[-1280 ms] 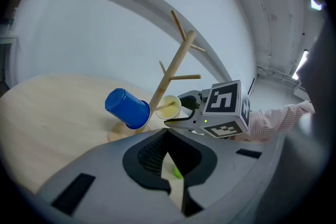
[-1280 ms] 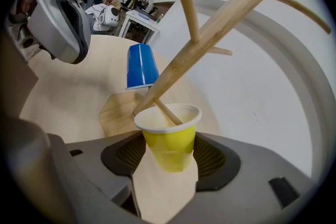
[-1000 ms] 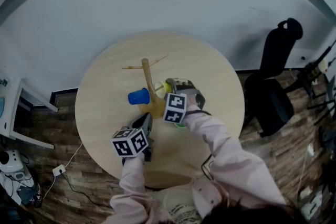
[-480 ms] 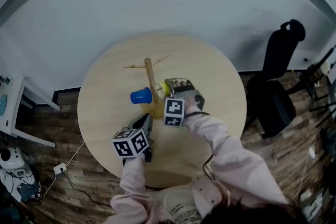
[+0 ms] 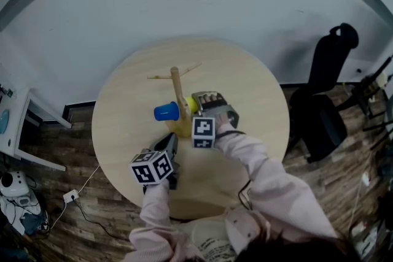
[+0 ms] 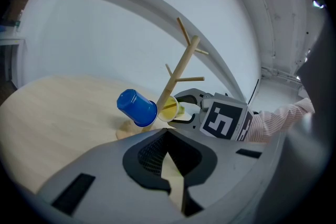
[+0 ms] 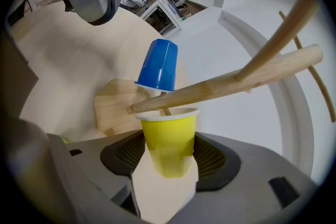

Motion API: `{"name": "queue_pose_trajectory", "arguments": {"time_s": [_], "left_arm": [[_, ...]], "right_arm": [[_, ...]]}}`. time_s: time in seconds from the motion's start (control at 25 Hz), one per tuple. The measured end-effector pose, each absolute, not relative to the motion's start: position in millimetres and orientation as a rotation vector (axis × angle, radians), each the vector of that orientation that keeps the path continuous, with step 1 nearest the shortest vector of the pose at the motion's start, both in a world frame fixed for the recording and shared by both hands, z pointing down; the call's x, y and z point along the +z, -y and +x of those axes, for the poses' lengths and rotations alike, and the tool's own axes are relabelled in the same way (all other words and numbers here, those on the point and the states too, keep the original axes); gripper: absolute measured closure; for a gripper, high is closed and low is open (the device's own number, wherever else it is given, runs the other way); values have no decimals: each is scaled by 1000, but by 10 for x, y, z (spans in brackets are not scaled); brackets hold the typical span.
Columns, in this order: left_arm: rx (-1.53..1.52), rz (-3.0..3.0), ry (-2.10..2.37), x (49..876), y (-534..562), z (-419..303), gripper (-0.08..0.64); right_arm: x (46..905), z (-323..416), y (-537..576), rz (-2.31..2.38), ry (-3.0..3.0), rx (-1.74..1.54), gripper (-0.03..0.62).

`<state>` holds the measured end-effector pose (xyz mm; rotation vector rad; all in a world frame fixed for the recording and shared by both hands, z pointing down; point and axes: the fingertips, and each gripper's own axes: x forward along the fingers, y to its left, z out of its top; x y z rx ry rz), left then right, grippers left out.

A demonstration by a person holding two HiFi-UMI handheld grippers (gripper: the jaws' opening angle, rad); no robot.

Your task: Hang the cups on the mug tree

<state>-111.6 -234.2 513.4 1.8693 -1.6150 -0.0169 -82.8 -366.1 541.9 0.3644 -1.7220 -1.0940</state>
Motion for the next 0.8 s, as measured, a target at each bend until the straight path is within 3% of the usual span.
{"name": "queue_pose_trajectory", "arguments": {"time_s": [0.8], "left_arm": [[-45,1826,1632,5203,2237,-1236,545]], "right_arm": [[5456,-890,3651,388,1729,-1126,254]]}}
